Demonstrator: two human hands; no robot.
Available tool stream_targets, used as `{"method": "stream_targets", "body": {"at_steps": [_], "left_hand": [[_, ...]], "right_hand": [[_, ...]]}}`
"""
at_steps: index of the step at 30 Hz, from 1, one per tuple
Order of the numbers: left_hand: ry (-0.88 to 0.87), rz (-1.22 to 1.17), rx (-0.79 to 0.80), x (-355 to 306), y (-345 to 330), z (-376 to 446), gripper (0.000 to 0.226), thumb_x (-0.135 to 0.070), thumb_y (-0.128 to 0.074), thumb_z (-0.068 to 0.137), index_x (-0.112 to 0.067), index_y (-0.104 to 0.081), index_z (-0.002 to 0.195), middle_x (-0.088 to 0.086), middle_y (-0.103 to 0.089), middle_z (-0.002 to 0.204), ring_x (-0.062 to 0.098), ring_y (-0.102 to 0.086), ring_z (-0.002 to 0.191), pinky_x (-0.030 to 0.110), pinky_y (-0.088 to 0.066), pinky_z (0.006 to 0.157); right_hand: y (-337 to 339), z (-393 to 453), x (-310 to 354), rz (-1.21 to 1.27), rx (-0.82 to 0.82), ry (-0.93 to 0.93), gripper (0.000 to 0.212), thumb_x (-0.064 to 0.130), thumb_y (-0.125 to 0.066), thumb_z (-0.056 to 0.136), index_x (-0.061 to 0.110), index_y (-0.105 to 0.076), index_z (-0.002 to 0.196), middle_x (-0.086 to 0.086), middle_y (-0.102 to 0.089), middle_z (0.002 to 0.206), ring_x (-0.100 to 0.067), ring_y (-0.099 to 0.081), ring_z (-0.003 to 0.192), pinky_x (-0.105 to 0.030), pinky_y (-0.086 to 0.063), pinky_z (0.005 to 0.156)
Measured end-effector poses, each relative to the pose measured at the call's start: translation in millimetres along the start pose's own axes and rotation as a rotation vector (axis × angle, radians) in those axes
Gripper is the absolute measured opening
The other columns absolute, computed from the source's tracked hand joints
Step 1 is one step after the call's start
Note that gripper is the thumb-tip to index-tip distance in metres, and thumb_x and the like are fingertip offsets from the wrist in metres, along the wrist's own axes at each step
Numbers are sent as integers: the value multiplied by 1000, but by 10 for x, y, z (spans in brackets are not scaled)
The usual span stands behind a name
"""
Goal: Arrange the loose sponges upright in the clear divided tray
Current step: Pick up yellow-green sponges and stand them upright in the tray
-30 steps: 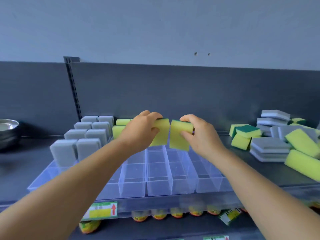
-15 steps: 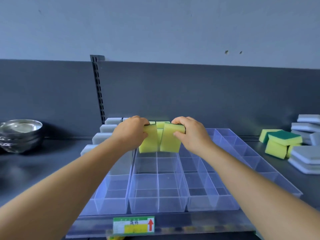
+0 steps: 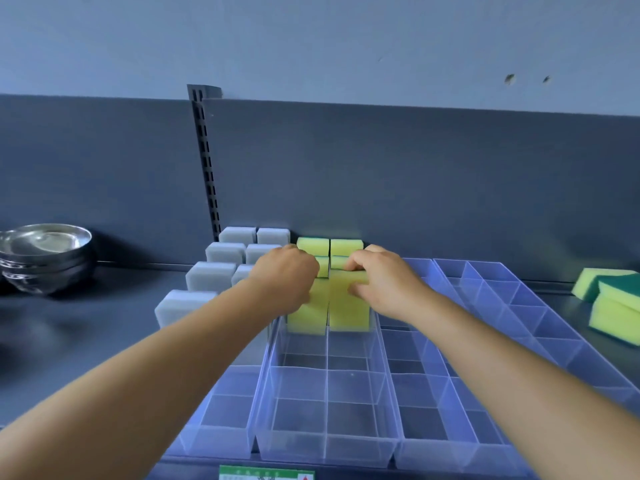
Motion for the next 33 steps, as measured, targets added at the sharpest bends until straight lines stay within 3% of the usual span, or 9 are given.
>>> {"method": "stream_targets", "body": {"at_steps": [4, 10, 15, 21, 33], "left_hand": [[0, 15, -1, 17, -15, -8, 14, -22, -65, 85, -11, -58, 89, 7, -60, 105, 25, -55, 102, 30, -37, 68], [-45, 67, -6, -56, 59, -93, 22, -30, -66, 86, -12, -60, 97, 5, -59, 110, 23, -50, 110, 29, -36, 71], [-102, 35, -71, -163, 232, -251, 37, -42, -65, 84, -12, -56, 105, 4, -57, 112, 23, -50, 109, 29, -33, 71], [-231, -83, -161, -598, 366, -461, 56, -46, -58, 87, -14, -45, 131, 4, -55, 129, 25, -49, 121, 35, -42, 94], [-432, -169, -162, -1759, 509, -469, 56, -48, -49, 92, -14, -42, 136, 3, -51, 135, 24, -45, 127, 36, -41, 98]], "right_hand": [[-106, -32, -17, -35, 56, -21, 33, 21, -64, 86, 19, -57, 118, 1, -52, 120, -23, -53, 110, -33, -46, 87], [-50, -127, 18, -56, 64, -53, 49, 23, -65, 84, 22, -49, 131, 2, -45, 130, -22, -48, 116, -30, -43, 84], [141, -396, 62, -77, 17, -74, 65, 31, -65, 84, 22, -36, 142, 4, -37, 144, -19, -34, 131, -34, -38, 98], [330, -844, -24, -148, -10, -145, 70, 39, -59, 88, 19, -27, 147, 3, -28, 154, -18, -23, 142, -31, -25, 111], [803, -1644, -867, -258, -49, -348, 73, 44, -55, 90, 18, -22, 150, 3, -24, 156, -18, -20, 144, -31, -20, 114]]}}
Point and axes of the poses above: each hand's wrist, its own z-axis towards the middle knuckle, its own y-axis out of the back of the hand, x = y × z, the point moved 8 cm from there along z, towards the middle knuckle
